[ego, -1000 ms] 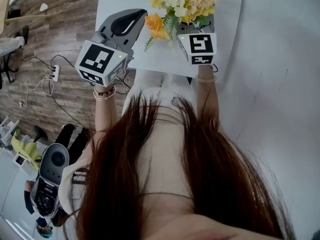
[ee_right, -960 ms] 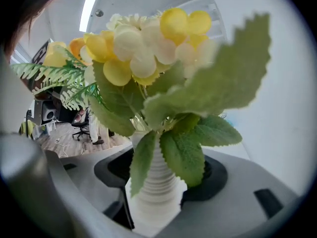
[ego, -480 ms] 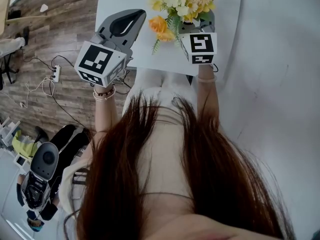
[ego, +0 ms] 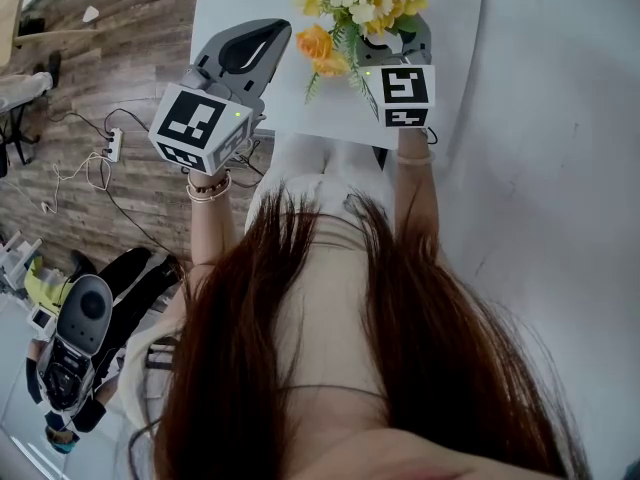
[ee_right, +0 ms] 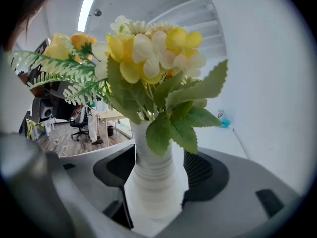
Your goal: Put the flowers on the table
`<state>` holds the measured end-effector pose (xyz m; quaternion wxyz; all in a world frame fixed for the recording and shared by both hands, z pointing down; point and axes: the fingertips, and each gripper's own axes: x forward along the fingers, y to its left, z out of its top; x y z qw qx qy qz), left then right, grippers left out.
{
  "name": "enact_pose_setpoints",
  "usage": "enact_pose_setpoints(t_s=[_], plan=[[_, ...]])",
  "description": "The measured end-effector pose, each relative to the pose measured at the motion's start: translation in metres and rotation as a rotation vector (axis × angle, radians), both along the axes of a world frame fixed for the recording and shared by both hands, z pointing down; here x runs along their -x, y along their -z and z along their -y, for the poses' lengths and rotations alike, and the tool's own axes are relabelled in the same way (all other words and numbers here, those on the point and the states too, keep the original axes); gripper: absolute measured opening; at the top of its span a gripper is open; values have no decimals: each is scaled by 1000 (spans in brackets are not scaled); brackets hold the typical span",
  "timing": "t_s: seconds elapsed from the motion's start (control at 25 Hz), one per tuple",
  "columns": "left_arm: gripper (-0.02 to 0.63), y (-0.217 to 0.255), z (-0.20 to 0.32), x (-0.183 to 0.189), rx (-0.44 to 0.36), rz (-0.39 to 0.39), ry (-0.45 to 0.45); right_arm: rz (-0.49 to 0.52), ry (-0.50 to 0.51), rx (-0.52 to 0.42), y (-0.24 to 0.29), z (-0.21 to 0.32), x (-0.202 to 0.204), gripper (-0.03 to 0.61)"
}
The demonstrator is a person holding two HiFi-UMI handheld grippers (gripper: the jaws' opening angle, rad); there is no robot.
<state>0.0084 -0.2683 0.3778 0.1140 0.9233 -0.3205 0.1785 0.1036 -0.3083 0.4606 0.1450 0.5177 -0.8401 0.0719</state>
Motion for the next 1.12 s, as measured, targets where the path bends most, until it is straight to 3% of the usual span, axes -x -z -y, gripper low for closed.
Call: enact_pose_setpoints(t_s=[0.4,1.12], plan=[[5,0,-7,-1,1,11,8,8,-5,5,-1,-11,-3,305],[5,9,-32,10,-26,-5,-66,-19,-141,-2,4,-40,-17,305]])
